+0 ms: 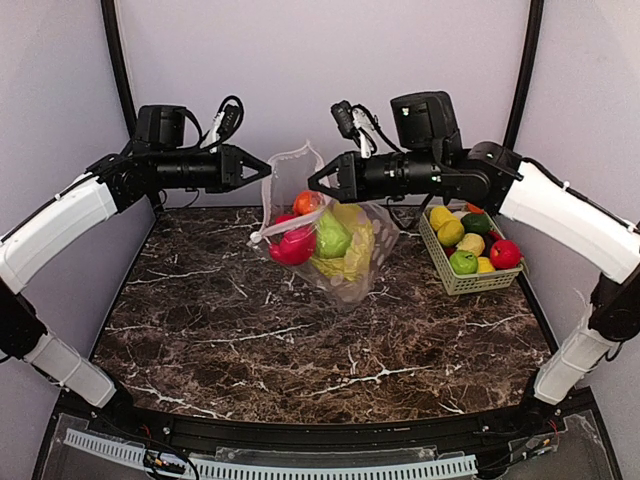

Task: Place the food in the zip-top bag and seal the zipper
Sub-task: Pass from the left arm to the right, then pass from the right arm to the left

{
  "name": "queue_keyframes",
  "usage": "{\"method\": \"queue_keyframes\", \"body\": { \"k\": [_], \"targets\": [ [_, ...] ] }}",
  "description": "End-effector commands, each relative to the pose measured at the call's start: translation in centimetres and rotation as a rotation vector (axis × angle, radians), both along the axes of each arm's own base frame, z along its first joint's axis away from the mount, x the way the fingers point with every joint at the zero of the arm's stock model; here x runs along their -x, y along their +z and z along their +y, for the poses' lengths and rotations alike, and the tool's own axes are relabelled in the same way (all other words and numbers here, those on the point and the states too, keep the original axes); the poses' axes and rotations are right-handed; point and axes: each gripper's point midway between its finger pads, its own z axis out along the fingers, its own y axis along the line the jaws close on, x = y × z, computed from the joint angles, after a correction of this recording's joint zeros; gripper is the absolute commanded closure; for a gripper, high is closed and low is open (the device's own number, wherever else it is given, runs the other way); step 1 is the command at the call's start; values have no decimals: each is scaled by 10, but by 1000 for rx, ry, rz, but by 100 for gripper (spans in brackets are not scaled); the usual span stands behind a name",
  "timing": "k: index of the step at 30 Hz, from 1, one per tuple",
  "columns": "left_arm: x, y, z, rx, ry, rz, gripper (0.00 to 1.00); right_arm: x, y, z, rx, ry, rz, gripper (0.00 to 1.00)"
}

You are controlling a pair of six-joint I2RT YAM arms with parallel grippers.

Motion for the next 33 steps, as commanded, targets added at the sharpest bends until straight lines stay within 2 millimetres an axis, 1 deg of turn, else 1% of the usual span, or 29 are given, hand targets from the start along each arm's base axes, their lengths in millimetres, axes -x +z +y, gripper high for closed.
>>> {"method": "queue_keyframes", "body": {
  "k": [1,2,3,4,5,6,7,8,9,10,11,12,13,14,15,18,22,24,25,27,28,29,30,31,32,33],
  "targets": [
    [-3,-23,-1,-60,-20,39,66,-13,-9,1,-77,-104,70,100],
    [-2,-25,-1,-64,-29,37,48,-17,-13,-1,-81,-131,79,100],
    [-1,-30,-1,-78,-39,29,39,-21,-17,-3,-84,-156,84,100],
    [2,-27,0,-77,-45,8,27,-24,-21,-4,-83,-181,88,100],
    [7,-31,2,-89,-54,-6,23,-28,-23,-6,-83,-204,89,100],
    [10,-30,3,-88,-62,-29,12,-31,-26,-8,-79,-225,89,100],
    [18,-37,6,-100,-78,-41,8,-33,-27,-8,-79,-232,89,100],
    [21,-38,7,-97,-82,-62,3,-36,-28,-10,-77,-253,86,100],
    [31,-48,10,-103,-96,-60,2,-37,-28,-11,-76,-264,82,100],
    [35,-49,9,-92,-107,-78,2,-39,-29,-11,-76,-269,81,100],
    [48,-63,11,-92,-136,-66,1,-39,-28,-11,-77,-270,80,100],
    [52,-64,10,-78,-148,-81,1,-39,-29,-11,-77,-270,80,100],
    [63,-78,11,-75,-171,-63,1,-39,-30,-11,-76,-268,82,100],
    [65,-80,11,-65,-177,-72,1,-39,-31,-10,-74,-265,82,100],
    [72,-91,14,-66,-184,-54,1,-38,-32,-9,-72,-260,86,100],
    [78,-105,18,-62,-177,-35,1,-39,-35,-8,-66,-261,92,100],
    [86,-98,15,6,-205,-54,11,-40,-41,-6,-58,-262,106,100],
    [89,-96,13,21,-218,-67,19,-40,-41,-5,-58,-258,110,100],
    [89,-97,12,20,-219,-66,25,-40,-42,-5,-57,-256,110,100],
    [88,-100,12,11,-217,-60,33,-40,-43,-4,-52,-254,111,100],
    [86,-100,11,7,-217,-62,34,-40,-44,-4,-49,-254,112,100],
    [86,-100,11,6,-218,-60,39,-40,-44,-4,-48,-254,112,100],
    [85,-97,10,7,-220,-68,42,-40,-45,-4,-46,-254,112,100],
    [85,-95,9,8,-220,-75,47,-40,-45,-5,-45,-254,112,100],
    [84,-93,8,10,-220,-82,49,-40,-45,-4,-44,-255,115,100],
    [83,-91,8,13,-222,-89,55,-40,-47,-4,-42,-254,117,100]
  ]
}}
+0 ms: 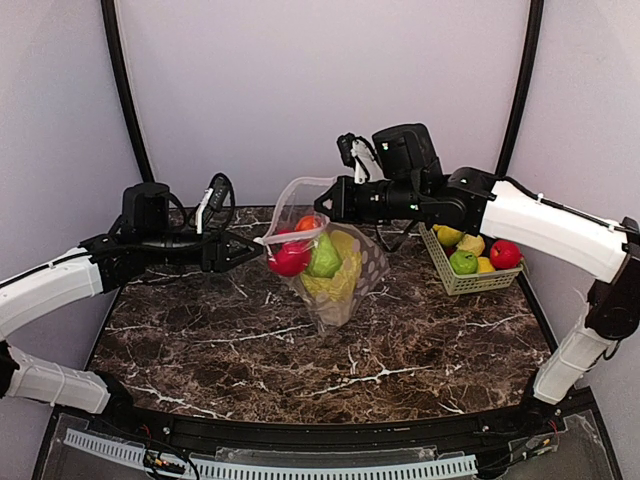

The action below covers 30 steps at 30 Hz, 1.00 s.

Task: Place the food in the zip-top bag and seal the zipper
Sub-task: Pass from the right arm to the left

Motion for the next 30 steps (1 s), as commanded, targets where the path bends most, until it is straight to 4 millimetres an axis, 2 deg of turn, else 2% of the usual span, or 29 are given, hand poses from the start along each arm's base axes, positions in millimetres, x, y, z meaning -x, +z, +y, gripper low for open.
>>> {"method": "queue_keyframes", "body": {
  "k": [1,4,7,9,11,12,13,14,17,18,19,25,26,30],
  "targets": [
    [0,16,-6,31,-27,-51,57,-6,12,3,-39,-15,-26,100],
    [-1,19,-11,31,-44,-58,72,-7,11,1,-37,-22,-27,100],
    [0,21,-19,23,-70,-66,93,-8,14,-4,-35,-37,-37,100],
    [2,32,-28,28,-103,-97,99,-9,18,-11,-30,-61,-51,100],
    [3,52,-40,39,-138,-148,99,-9,23,-23,-25,-96,-72,100],
    [3,68,-46,54,-156,-183,99,-10,24,-31,-15,-121,-82,96],
    [4,73,-49,55,-166,-185,99,-10,26,-38,-8,-144,-92,87],
    [4,89,-53,74,-185,-211,99,-11,26,-47,3,-173,-102,80],
    [5,113,-58,115,-217,-261,99,-13,24,-78,42,-268,-130,54],
    [4,118,-60,119,-226,-280,99,-14,23,-88,56,-296,-135,49],
    [3,119,-61,111,-230,-290,99,-16,20,-99,74,-324,-133,45],
    [0,90,-62,32,-237,-226,99,-19,6,-147,165,-394,-111,21],
    [1,90,-59,29,-229,-233,99,-21,5,-154,178,-404,-107,17],
    [5,80,-47,-24,-188,-237,99,-28,-5,-175,207,-383,-77,9]
  ]
}}
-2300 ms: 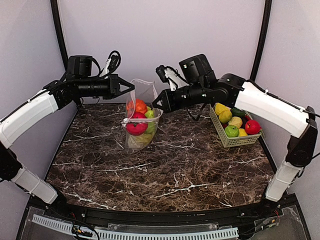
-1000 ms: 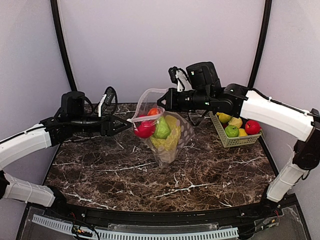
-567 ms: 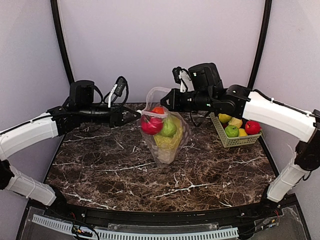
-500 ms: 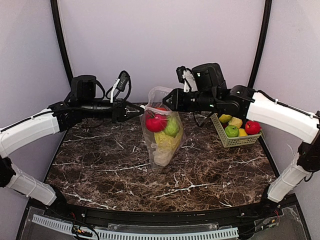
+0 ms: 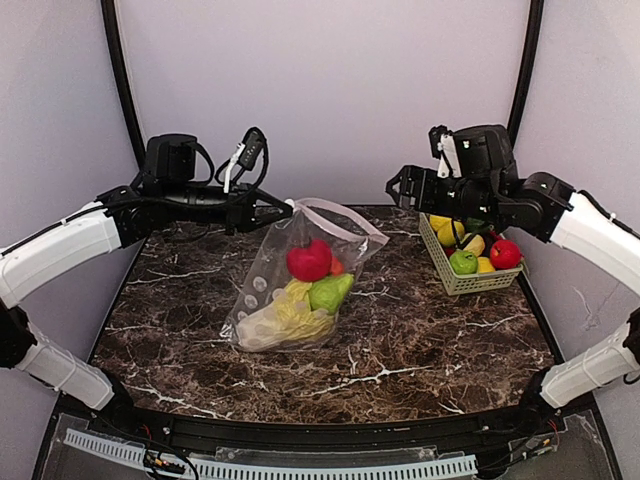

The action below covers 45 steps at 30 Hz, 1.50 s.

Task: Place the food in the zip-top bag and seal the zipper
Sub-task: Pick up the fake fruit from the bin.

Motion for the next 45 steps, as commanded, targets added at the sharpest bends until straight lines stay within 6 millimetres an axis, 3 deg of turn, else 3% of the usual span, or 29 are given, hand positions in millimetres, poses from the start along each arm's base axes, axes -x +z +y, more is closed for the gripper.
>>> {"method": "queue_keyframes", "body": {
  "k": [1,5,12,19,31,45],
  "targets": [
    [11,-3,19,-53,44,-46,99,-7,-24,-27,67,11,71,7],
    [12,-12,36,-123,114,-65,99,-17,-58,-48,131,11,176,4],
    [17,-37,63,-225,208,-65,99,-32,-123,-120,238,-172,333,2],
    [23,-44,64,-218,199,-44,99,-54,-158,-164,268,-261,414,3],
    [24,-37,61,-170,194,-43,99,-114,-171,-183,198,-282,406,11],
    [25,-32,60,-158,193,-47,99,-156,-196,-191,244,-324,426,19]
  ]
}}
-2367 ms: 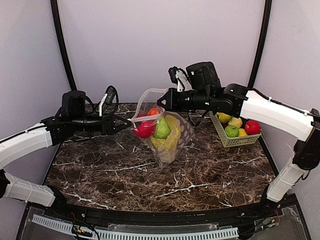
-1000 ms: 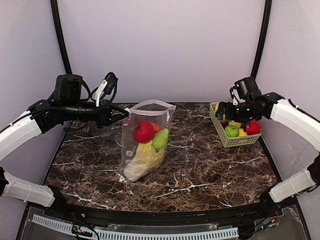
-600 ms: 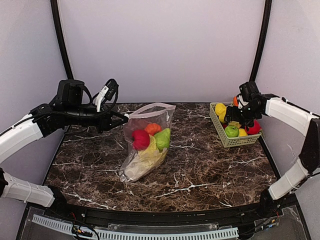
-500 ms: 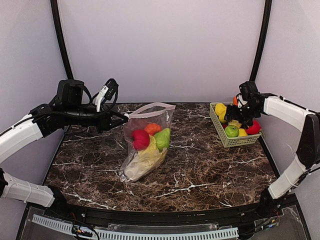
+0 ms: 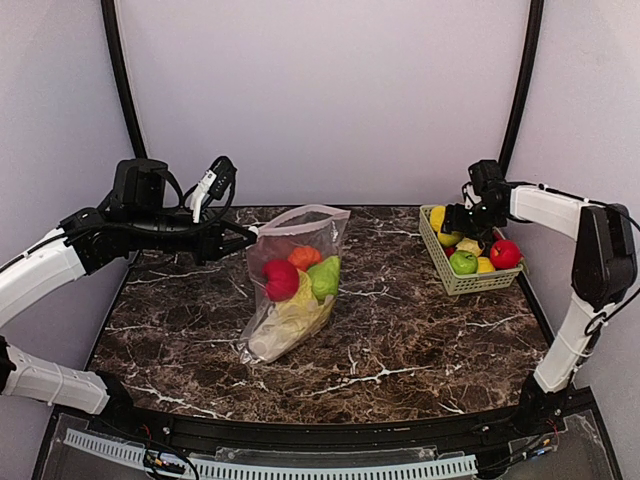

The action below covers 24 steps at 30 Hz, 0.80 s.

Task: Place the food in the zip-top bag and seal the zipper
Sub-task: Pick up the fake fruit from the bin.

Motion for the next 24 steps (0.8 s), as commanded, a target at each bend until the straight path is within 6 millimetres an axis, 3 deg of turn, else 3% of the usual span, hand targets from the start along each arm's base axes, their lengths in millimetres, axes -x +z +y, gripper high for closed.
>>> {"method": "queue_keyframes", "body": {
  "k": [1,14,24],
  "targets": [
    [5,12,1,34,-12,-26,99,-17,6,-8,34,-33,-40,19],
    [3,9,-1,32,-16,-16,99,-25,-2,-5,10,-44,-31,36],
    [6,11,0,35,-16,-20,99,-7,19,-9,-7,-72,-61,47]
  ]
}}
